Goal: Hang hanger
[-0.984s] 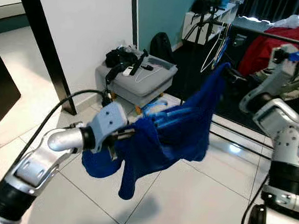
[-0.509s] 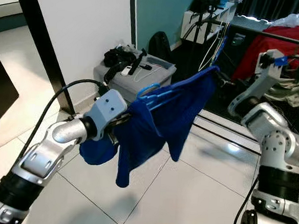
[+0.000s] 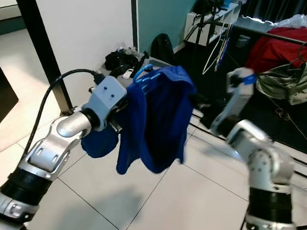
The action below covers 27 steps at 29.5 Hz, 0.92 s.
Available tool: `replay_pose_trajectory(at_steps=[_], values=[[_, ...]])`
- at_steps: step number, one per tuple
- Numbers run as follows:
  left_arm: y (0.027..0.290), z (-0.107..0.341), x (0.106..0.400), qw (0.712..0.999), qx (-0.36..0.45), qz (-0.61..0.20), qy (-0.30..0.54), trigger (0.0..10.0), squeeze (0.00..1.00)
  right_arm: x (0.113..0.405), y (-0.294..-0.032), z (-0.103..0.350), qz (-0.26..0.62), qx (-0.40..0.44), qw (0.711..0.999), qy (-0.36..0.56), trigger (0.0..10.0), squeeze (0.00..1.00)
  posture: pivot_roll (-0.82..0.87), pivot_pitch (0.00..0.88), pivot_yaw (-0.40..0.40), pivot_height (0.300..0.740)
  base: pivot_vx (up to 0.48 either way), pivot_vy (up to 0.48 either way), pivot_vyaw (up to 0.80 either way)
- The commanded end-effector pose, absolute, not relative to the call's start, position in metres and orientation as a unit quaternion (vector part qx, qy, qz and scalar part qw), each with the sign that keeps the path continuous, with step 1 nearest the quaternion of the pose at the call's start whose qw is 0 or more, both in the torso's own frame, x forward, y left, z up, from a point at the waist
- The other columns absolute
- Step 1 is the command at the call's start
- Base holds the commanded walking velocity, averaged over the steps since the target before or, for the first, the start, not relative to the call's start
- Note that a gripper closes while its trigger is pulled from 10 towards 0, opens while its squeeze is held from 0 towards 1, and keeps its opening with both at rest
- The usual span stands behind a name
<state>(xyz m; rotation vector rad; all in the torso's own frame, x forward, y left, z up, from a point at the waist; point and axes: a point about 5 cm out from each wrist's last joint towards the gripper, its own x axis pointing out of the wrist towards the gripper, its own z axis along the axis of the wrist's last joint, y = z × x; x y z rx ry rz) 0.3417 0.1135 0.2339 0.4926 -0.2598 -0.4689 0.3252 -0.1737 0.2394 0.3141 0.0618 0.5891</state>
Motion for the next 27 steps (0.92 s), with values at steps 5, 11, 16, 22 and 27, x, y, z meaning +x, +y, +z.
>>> replay_pose_trajectory(at_steps=[5,11,16,22,27], values=[[0.107,0.237,0.34,0.937,0.209,-0.245,-0.136,10.0,0.0,0.323,-0.165,0.232,0.293,0.145,0.944,0.036,0.0,0.0,-0.09,0.06,-0.03,0.74,0.0,0.0,0.0],[0.1,0.226,0.337,0.93,0.217,-0.275,-0.114,10.0,0.0,0.318,-0.159,0.226,0.317,0.128,0.939,0.043,0.0,0.0,-0.08,0.054,-0.029,0.74,0.0,0.0,0.0],[0.096,0.22,0.335,0.926,0.222,-0.29,-0.1,10.0,0.0,0.306,-0.145,0.235,0.38,0.125,0.916,0.017,0.0,0.0,-0.08,0.051,-0.027,0.74,0.0,0.0,0.0],[0.094,0.216,0.335,0.922,0.23,-0.298,-0.09,10.0,0.0,0.289,-0.132,0.24,0.448,0.124,0.886,-0.001,0.0,0.0,-0.08,0.053,-0.026,0.74,0.0,0.0,0.0],[0.095,0.21,0.331,0.916,0.237,-0.315,-0.079,10.0,0.0,0.283,-0.133,0.239,0.467,0.103,0.879,0.001,0.0,0.0,-0.08,0.06,-0.025,0.74,0.0,0.0,0.0]])
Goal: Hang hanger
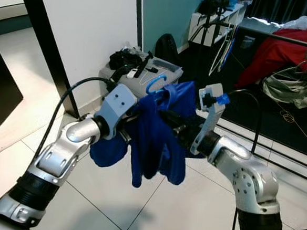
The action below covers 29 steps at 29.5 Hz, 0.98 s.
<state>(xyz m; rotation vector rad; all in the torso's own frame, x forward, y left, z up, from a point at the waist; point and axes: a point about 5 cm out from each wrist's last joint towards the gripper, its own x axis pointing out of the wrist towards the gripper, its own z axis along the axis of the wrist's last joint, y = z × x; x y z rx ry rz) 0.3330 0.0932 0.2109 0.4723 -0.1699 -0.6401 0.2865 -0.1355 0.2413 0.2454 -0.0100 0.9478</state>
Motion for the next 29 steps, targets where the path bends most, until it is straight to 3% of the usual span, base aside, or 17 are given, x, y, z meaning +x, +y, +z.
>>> replay_pose_trajectory(at_steps=[1,7,8,18,29], values=[[0.096,0.211,0.331,0.915,0.236,-0.317,-0.078,10.0,0.0,0.284,-0.135,0.236,0.46,0.09,0.883,0.008,0.0,0.0,-0.08,0.06,-0.025,0.74,0.0,0.0,0.0],[0.097,0.21,0.33,0.913,0.237,-0.322,-0.076,10.0,0.0,0.285,-0.139,0.233,0.452,0.081,0.888,0.013,0.0,0.0,-0.08,0.063,-0.026,0.74,0.0,0.0,0.0],[0.107,0.211,0.327,0.907,0.229,-0.346,-0.068,10.0,0.0,0.291,-0.156,0.226,0.414,0.025,0.909,0.034,0.0,0.0,-0.08,0.066,-0.026,0.74,0.0,0.0,0.0],[0.125,0.214,0.318,0.892,0.196,-0.405,-0.048,10.0,0.0,0.297,-0.189,0.217,0.355,-0.075,0.929,0.069,0.0,0.0,-0.07,0.06,-0.026,0.74,0.0,0.0,0.0],[0.1,0.22,0.307,0.886,0.051,-0.455,-0.073,10.0,0.0,0.291,-0.182,0.216,0.388,-0.075,0.917,0.057,0.0,0.0,-0.08,0.068,-0.025,0.74,0.0,0.0,0.0]])
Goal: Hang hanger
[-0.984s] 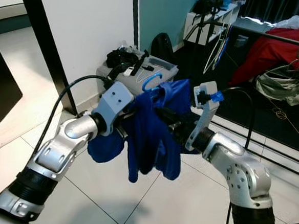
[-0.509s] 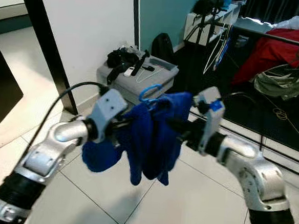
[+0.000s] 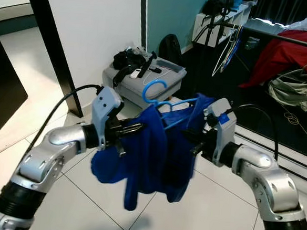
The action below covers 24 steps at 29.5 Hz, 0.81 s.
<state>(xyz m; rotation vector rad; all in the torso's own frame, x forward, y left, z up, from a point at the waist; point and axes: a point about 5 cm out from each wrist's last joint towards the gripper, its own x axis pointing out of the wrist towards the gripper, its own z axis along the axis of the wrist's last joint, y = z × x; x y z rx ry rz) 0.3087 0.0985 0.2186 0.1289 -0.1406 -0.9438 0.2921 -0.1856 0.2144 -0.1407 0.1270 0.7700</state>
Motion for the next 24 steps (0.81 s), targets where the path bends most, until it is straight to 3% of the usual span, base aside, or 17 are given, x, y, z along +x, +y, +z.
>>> replay_pose_trajectory(at_steps=[1,4,13,20,24], values=[[0.097,0.219,0.306,0.882,0.035,-0.464,-0.071,10.0,0.0,0.292,-0.183,0.216,0.386,-0.081,0.917,0.055,0.0,0.0,-0.08,0.068,-0.025,0.74,0.0,0.0,0.0],[0.092,0.213,0.297,0.863,0.034,-0.501,-0.056,10.0,0.0,0.294,-0.187,0.226,0.385,-0.072,0.92,0.031,0.0,0.0,-0.08,0.068,-0.025,0.74,0.0,0.0,0.0],[0.088,0.197,0.288,0.843,0.074,-0.532,-0.02,10.0,0.0,0.288,-0.186,0.26,0.42,-0.034,0.906,-0.046,0.0,0.0,-0.09,0.07,-0.022,0.74,0.0,0.0,0.0],[0.109,0.191,0.281,0.817,0.145,-0.559,0.0,10.0,0.0,0.278,-0.215,0.279,0.436,-0.06,0.896,-0.059,0.0,0.0,-0.09,0.075,-0.024,0.74,0.0,0.0,0.0],[0.11,0.193,0.28,0.816,0.138,-0.561,-0.001,10.0,0.0,0.274,-0.221,0.285,0.45,-0.062,0.889,-0.059,0.0,0.0,-0.09,0.075,-0.024,0.74,0.0,0.0,0.0]])
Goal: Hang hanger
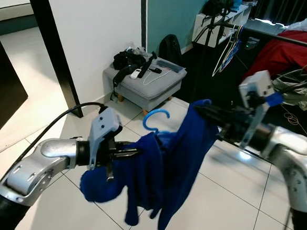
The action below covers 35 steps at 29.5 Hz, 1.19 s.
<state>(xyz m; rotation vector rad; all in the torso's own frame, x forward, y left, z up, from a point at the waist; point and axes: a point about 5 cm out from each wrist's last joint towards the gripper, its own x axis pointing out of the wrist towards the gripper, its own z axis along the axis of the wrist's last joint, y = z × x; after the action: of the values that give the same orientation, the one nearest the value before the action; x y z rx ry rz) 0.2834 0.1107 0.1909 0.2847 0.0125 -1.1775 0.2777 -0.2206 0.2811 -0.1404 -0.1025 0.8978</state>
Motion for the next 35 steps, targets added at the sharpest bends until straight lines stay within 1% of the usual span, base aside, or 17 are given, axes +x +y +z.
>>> replay_pose_trajectory(at_steps=[1,3,4,7,10,12,16,17,19,20,22,23,24,25,26,29,35], values=[[0.11,0.193,0.28,0.816,0.138,-0.561,-0.001,10.0,0.0,0.274,-0.221,0.285,0.45,-0.062,0.889,-0.059,0.0,0.0,-0.09,0.075,-0.024,0.74,0.0,0.0,0.0],[0.107,0.195,0.278,0.813,0.131,-0.567,-0.009,10.0,0.0,0.27,-0.213,0.284,0.479,-0.056,0.874,-0.055,0.0,0.0,-0.1,0.074,-0.025,0.74,0.0,0.0,0.0],[0.107,0.195,0.278,0.813,0.131,-0.567,-0.009,10.0,0.0,0.27,-0.213,0.284,0.479,-0.056,0.874,-0.055,0.0,0.0,-0.1,0.074,-0.025,0.74,0.0,0.0,0.0],[0.101,0.197,0.276,0.807,0.124,-0.578,-0.017,10.0,0.0,0.261,-0.194,0.272,0.529,-0.055,0.846,-0.032,0.0,0.0,-0.1,0.074,-0.025,0.74,0.0,0.0,0.0],[0.099,0.198,0.275,0.804,0.121,-0.581,-0.021,10.0,0.0,0.258,-0.187,0.266,0.545,-0.057,0.836,-0.017,0.0,0.0,-0.1,0.078,-0.024,0.74,0.0,0.0,0.0],[0.097,0.199,0.275,0.802,0.119,-0.585,-0.026,10.0,0.0,0.251,-0.173,0.251,0.574,-0.061,0.817,0.015,0.0,0.0,-0.1,0.078,-0.024,0.74,0.0,0.0,0.0],[0.098,0.201,0.276,0.807,0.121,-0.577,-0.032,10.0,0.0,0.248,-0.168,0.234,0.575,-0.083,0.813,0.051,0.0,0.0,-0.1,0.081,-0.024,0.74,0.0,0.0,0.0],[0.102,0.204,0.28,0.815,0.123,-0.565,-0.036,10.0,0.0,0.252,-0.175,0.225,0.553,-0.117,0.821,0.079,0.0,0.0,-0.1,0.083,-0.026,0.74,0.0,0.0,0.0],[0.106,0.207,0.283,0.823,0.124,-0.553,-0.04,10.0,0.0,0.256,-0.184,0.217,0.527,-0.157,0.828,0.108,0.0,0.0,-0.1,0.086,-0.027,0.74,0.0,0.0,0.0],[0.109,0.207,0.284,0.826,0.122,-0.549,-0.04,10.0,0.0,0.259,-0.19,0.216,0.509,-0.168,0.837,0.112,1.0,0.0,-0.1,0.093,-0.026,0.74,0.0,0.0,0.0],[0.11,0.208,0.285,0.827,0.121,-0.547,-0.041,10.0,0.0,0.261,-0.193,0.217,0.498,-0.171,0.843,0.112,1.0,0.0,-0.1,0.093,-0.026,0.74,0.0,0.0,0.0],[0.112,0.208,0.285,0.83,0.123,-0.543,-0.041,10.0,0.0,0.264,-0.198,0.219,0.481,-0.173,0.852,0.11,2.8,0.0,-0.1,0.084,-0.027,0.74,0.0,0.0,0.0],[0.112,0.208,0.285,0.83,0.123,-0.543,-0.041,10.0,0.0,0.264,-0.198,0.219,0.481,-0.173,0.852,0.11,2.8,0.0,-0.1,0.084,-0.027,0.74,0.0,0.0,0.0],[0.116,0.211,0.289,0.837,0.12,-0.532,-0.047,10.0,0.0,0.271,-0.211,0.224,0.437,-0.182,0.874,0.108,10.0,0.16,-0.1,0.09,-0.025,0.74,0.0,0.0,0.0],[0.116,0.213,0.29,0.839,0.117,-0.528,-0.052,10.0,0.0,0.273,-0.213,0.227,0.427,-0.172,0.882,0.099,10.0,1.0,-0.1,0.091,-0.025,0.74,0.0,0.0,0.0],[0.115,0.215,0.291,0.839,0.11,-0.529,-0.058,10.0,0.0,0.272,-0.211,0.231,0.432,-0.153,0.885,0.086,10.0,1.0,-0.1,0.088,-0.023,0.74,0.0,0.0,0.0],[0.108,0.216,0.29,0.834,0.093,-0.541,-0.065,10.0,0.0,0.264,-0.203,0.244,0.478,-0.126,0.868,0.041,10.0,1.0,-0.1,0.083,-0.02,0.74,0.0,0.0,0.0]])
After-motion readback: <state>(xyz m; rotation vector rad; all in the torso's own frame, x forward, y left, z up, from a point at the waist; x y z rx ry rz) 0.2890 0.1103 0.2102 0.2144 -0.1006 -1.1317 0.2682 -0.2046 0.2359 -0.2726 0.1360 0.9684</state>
